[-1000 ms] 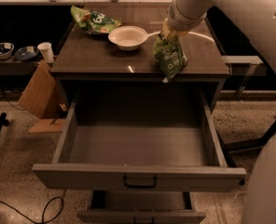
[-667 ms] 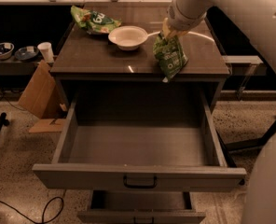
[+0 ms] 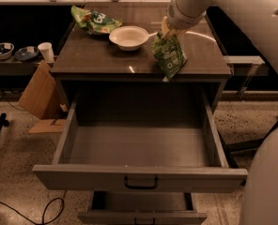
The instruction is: Pick green jalapeno chip bag from top drawer and place on counter
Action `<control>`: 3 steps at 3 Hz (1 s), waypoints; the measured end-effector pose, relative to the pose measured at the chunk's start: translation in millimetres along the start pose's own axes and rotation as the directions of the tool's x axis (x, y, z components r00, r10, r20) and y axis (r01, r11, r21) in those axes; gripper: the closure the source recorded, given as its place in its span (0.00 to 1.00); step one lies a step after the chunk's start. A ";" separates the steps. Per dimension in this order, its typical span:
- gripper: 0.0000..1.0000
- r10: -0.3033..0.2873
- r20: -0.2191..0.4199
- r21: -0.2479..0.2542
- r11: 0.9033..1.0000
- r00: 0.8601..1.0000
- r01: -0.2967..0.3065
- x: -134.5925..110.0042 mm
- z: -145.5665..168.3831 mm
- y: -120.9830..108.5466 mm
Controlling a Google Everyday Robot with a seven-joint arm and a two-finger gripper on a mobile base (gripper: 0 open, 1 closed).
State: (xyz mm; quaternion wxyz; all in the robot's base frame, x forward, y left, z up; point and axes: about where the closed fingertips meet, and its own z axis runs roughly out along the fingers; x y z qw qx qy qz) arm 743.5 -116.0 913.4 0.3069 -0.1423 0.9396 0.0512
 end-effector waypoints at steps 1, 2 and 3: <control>0.04 -0.002 0.001 -0.003 1.000 1.000 0.002 -0.8 0.5 0.0; 0.00 -0.004 0.002 -0.005 1.000 1.000 0.004 -1.0 0.3 0.2; 0.00 -0.009 0.007 -0.018 1.000 1.000 0.009 -0.5 -0.8 1.9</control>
Offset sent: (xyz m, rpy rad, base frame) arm 0.0028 -0.0038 0.0046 0.0039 -0.0098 0.0097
